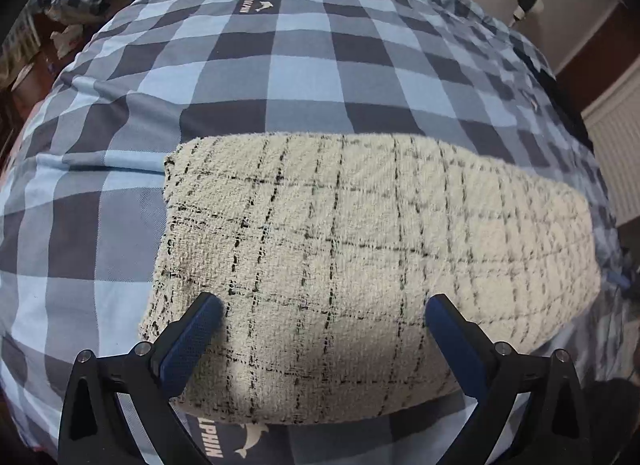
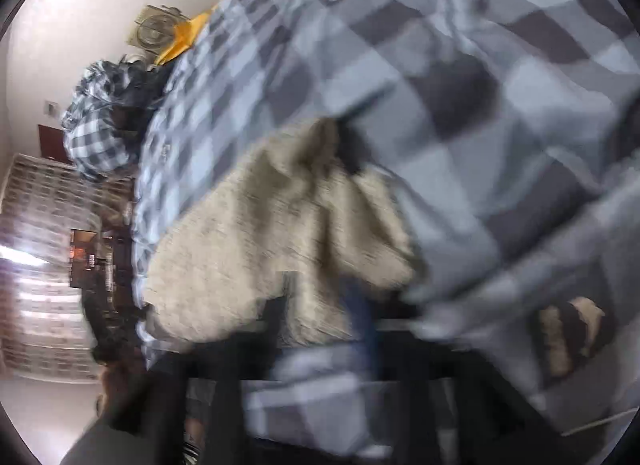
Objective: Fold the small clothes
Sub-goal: 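Hold the folded edge with the right gripper and press it down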
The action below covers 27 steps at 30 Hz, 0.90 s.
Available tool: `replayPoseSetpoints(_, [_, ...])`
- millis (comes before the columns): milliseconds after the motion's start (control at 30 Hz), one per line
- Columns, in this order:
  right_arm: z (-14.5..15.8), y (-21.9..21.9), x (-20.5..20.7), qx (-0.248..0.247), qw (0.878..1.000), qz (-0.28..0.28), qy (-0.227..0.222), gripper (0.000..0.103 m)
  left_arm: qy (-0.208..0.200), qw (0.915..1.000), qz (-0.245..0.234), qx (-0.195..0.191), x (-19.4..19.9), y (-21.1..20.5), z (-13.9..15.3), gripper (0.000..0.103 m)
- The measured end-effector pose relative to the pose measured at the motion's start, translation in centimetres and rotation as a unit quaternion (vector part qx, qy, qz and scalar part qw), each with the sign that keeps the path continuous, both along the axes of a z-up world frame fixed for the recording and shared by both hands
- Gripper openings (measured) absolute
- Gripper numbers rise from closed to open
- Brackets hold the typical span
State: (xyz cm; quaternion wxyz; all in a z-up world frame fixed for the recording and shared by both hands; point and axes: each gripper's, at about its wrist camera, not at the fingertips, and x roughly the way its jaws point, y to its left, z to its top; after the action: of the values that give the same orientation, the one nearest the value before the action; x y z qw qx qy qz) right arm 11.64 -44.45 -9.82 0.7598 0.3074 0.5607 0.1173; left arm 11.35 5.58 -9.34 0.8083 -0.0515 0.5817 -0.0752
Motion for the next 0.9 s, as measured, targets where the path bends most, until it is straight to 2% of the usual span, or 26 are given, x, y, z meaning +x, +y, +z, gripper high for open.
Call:
replayPoseSetpoints(67, [-0.3,1.8,1.2,-0.023,0.999,0.033,0.002,0.073,-0.006,0.9999,-0.005,0.011,-0.3,-0.5,-0.1,0.103])
replayPoseSetpoints(167, [-2.5,3.1,2.1,-0.049,0.997,0.052,0.037,0.071,-0.009,0.9997,-0.008,0.019,-0.4,-0.7,-0.1,0.103])
replayPoseSetpoints(233, [-3.4,3.3,1.7,-0.06,0.995,0.061,0.049,0.049,-0.007,0.9999,-0.006,0.015,-0.4,-0.5,-0.1,0.103])
replayPoseSetpoints(300, [-2.9,3.5,1.0,-0.072,0.994,0.079,0.029,0.005,-0.005,0.9999,-0.004,0.008,-0.4,-0.3,0.0,0.103])
replayPoseSetpoints(367, [-1.8,3.8,0.1,-0.088,0.992,0.089,0.006,0.003,-0.003,1.0,-0.002,0.005,-0.3,-0.2,-0.1,0.103])
replayPoseSetpoints(467, [-0.5,2.6,-0.8,-0.059,0.995,0.074,-0.007,0.001,-0.002,1.0,-0.001,0.006,-0.3,-0.2,-0.1,0.103])
replayPoseSetpoints(533, [-0.4,2.5,-1.5,-0.042,0.996,0.081,-0.002,0.0,-0.002,1.0,0.002,0.003,-0.2,-0.1,-0.1,0.103])
replayPoseSetpoints(633, [-1.6,1.5,-2.6,-0.026,0.997,0.063,0.032,0.0,0.001,1.0,0.003,-0.005,-0.2,0.1,-0.2,0.103])
replayPoseSetpoints(733, [-3.2,0.0,-2.7,-0.046,0.996,0.032,0.063,0.0,0.003,0.9999,0.003,-0.01,-0.1,0.3,-0.2,0.103])
replayPoseSetpoints(767, [-3.5,-0.5,-2.6,-0.068,0.995,0.02,0.077,0.0,0.004,0.9999,0.003,-0.009,-0.1,0.3,-0.2,0.103])
replayPoseSetpoints(833, [-3.5,-1.4,-2.0,-0.136,0.983,0.002,0.121,0.001,0.005,0.9999,0.002,-0.01,-0.1,0.3,-0.1,0.103])
replayPoseSetpoints(867, [-3.0,-1.8,-1.9,-0.138,0.982,-0.012,0.13,0.001,0.005,0.9999,0.002,-0.01,-0.1,0.3,-0.1,0.103])
replayPoseSetpoints(900, [-2.0,-1.8,-1.8,-0.13,0.984,-0.025,0.121,0.002,0.006,1.0,0.001,-0.008,-0.1,0.2,-0.2,0.103])
